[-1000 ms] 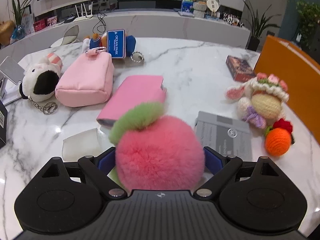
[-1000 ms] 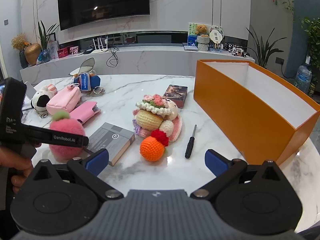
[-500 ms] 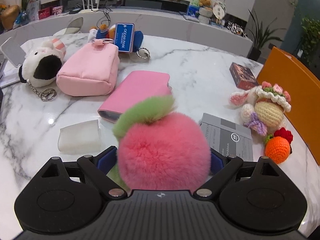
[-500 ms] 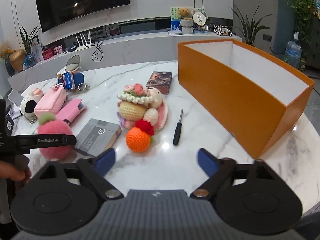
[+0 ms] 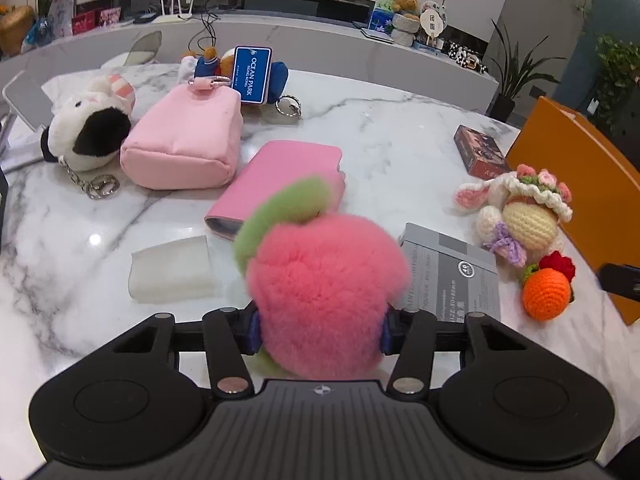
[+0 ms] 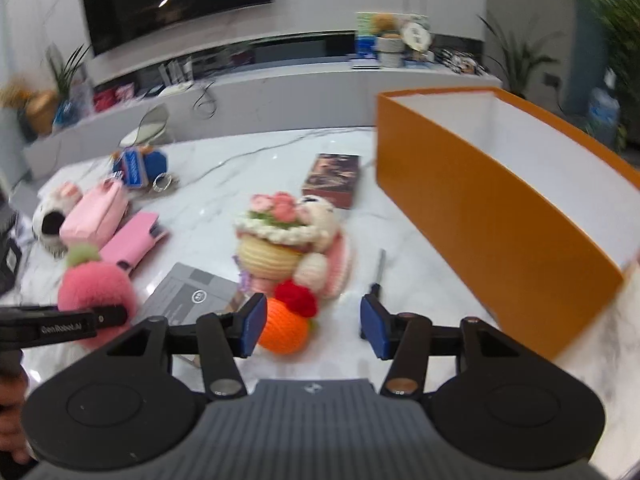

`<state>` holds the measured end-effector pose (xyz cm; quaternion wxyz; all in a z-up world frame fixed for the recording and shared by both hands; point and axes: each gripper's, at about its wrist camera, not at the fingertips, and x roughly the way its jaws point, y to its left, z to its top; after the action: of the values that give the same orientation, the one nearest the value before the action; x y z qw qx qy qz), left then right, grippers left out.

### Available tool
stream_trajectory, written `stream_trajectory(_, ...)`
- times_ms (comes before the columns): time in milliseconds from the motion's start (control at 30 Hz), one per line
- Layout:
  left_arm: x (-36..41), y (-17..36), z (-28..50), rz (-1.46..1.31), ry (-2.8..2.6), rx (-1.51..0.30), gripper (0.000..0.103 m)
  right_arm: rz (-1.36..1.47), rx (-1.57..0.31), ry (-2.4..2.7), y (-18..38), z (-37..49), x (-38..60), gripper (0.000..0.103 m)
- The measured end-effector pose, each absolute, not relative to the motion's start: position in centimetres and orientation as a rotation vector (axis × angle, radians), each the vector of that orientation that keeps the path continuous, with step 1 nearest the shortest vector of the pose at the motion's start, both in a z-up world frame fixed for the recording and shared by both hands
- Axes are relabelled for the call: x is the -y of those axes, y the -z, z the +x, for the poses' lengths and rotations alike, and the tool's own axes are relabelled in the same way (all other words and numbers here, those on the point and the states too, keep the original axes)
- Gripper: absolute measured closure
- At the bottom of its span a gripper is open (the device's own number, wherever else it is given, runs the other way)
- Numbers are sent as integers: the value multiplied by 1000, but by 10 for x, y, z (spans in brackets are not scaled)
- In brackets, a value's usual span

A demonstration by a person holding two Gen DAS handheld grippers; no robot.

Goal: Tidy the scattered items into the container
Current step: 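Grasp the pink pom-pom ball with the left gripper while the right gripper approaches the crocheted cake toy, then grasp the crocheted cake-and-bunny toy with the right gripper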

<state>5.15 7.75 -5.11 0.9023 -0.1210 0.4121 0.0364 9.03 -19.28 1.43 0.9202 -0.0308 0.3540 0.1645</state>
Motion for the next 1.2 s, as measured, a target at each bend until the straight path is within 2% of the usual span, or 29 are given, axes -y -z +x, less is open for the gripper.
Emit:
stream_trajectory(33,-79,51,51,-261,-71,-853,46,-89,-717,-333,-14,92,188,41)
stream_trajectory(400,-87,37,40,-329,-21,-782,50,-82,-691,-383,-17,111,173,41)
stream_trajectory(533,-87,32,38,-334,-14,-766,50,-128,-676,-402,-13,119,156,34)
stream_trajectory(633,-88,29,37,-338,-9,-754,50,-165,-675,-357,-7,131,146,35)
stream_trajectory(733,-87,28,38,-337,-1,-753,51,-164,-690,-345,-2,145,142,41)
stream_trajectory(833,-87,30,39,-331,7,-761,51,-164,-707,-359,4,156,137,33)
stream_trajectory(1000,-93,32,40,-341,-3,-762,52,-188,-718,-382,6,163,131,41)
stream_trajectory(1133,-95,30,38,-348,-2,-749,53,-162,-715,-399,-3,160,136,59)
stream_trajectory(1200,-96,29,37,-351,1,-738,55,-148,-714,-408,-8,159,138,61)
